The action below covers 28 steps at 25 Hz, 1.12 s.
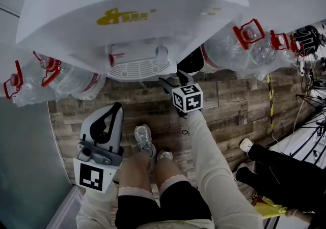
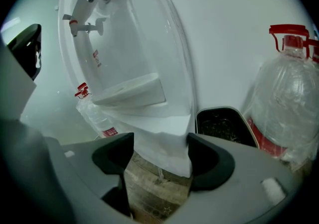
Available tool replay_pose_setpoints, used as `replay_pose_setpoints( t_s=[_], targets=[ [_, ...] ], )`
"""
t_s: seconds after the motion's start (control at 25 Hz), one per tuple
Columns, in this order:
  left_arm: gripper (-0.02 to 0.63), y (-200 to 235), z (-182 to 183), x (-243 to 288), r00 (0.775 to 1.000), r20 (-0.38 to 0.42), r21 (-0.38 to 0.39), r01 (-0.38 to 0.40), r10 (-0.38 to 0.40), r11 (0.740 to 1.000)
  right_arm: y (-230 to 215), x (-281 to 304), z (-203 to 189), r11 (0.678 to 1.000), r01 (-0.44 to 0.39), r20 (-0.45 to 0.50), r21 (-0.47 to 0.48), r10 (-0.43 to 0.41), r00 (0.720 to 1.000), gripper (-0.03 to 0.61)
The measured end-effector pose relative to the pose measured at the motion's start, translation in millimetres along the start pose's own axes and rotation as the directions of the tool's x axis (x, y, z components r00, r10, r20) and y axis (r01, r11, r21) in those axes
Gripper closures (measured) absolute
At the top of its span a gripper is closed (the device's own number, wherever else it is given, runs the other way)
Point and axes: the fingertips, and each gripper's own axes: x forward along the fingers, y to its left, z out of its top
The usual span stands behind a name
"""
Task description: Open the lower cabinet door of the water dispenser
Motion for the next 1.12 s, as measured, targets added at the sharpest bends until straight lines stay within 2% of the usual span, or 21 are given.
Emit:
replay_pose_setpoints(
  t_s=[0.72, 0.88, 1.0, 1.04, 1.12],
  targets=[
    [0.61, -30.7, 40.9, -30.9, 1.0, -0.021, -0.021, 0.009, -0.009, 1.0, 72.8, -61.0, -73.8, 0.997, -0.069, -0.159, 0.024, 0.072, 0.985, 0.236],
    [0.61, -36.5, 47.7, -37.9, 1.0, -0.022, -0.023, 0.008, -0.008, 1.0, 88.0, -72.8, -79.5, 0.996, -0.089, -0.161, 0.008, 0.089, 0.983, 0.236],
    [0.611, -40.0, 54.2, -43.3, 1.0, -0.022, -0.019, 0.006, -0.006, 1.0, 92.8, -85.7, -72.2, 0.997, -0.078, -0.127, 0.002, 0.078, 0.989, 0.24],
    [0.609, -41.1, 57.1, -45.0, 1.0, -0.019, -0.018, 0.004, -0.004, 1.0, 93.5, -91.6, -67.1, 0.997, -0.071, -0.111, -0.002, 0.071, 0.991, 0.264],
    [0.609, -43.4, 64.8, -47.4, 1.0, -0.013, -0.015, 0.001, -0.001, 1.0, 93.5, -106.0, -52.6, 0.999, -0.044, -0.071, -0.026, 0.042, 0.997, 0.37]
  ],
)
